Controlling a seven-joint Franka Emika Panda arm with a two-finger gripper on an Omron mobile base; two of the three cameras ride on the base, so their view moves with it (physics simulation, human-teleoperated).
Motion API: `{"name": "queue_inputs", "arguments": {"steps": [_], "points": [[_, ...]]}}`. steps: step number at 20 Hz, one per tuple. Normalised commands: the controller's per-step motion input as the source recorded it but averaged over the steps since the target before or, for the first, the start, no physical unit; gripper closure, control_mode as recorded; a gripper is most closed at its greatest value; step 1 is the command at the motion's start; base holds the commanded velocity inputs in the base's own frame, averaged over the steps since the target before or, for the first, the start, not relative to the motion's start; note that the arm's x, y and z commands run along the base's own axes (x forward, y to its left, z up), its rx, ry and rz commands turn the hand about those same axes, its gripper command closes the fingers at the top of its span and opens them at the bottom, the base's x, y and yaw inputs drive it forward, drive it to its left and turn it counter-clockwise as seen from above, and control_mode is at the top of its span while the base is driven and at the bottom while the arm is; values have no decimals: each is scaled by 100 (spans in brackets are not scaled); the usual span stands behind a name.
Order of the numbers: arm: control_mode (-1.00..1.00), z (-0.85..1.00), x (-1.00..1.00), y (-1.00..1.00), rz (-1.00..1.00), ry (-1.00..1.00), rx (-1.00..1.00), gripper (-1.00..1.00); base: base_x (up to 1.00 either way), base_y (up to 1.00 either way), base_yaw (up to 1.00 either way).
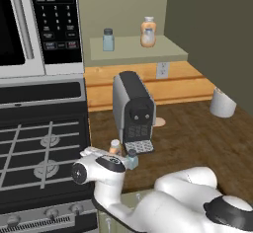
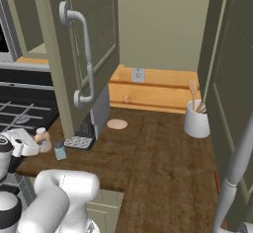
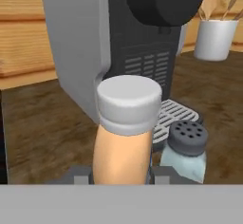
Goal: Put the shaker and condiment bottle from the counter next to their counterparts in the cabinet.
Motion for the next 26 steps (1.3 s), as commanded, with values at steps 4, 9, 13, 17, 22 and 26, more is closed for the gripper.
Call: {"name": "queue_inputs", "arguments": {"steps": [4,9,13,17,22,26], "points": [[-100,86,-3,5,7,-3,-12,100,0,0,0],[-100,100,-8,5,0,9,-12,100,0,0,0],[-100,100,-40,1,0,9,-5,100,0,0,0],[-100,100,-85,0,1,0,-2,100,0,0,0],[-100,100,-71,-10,7,0,0,100,0,0,0],[-100,100,-39,-27,10,0,0,100,0,0,0]]}}
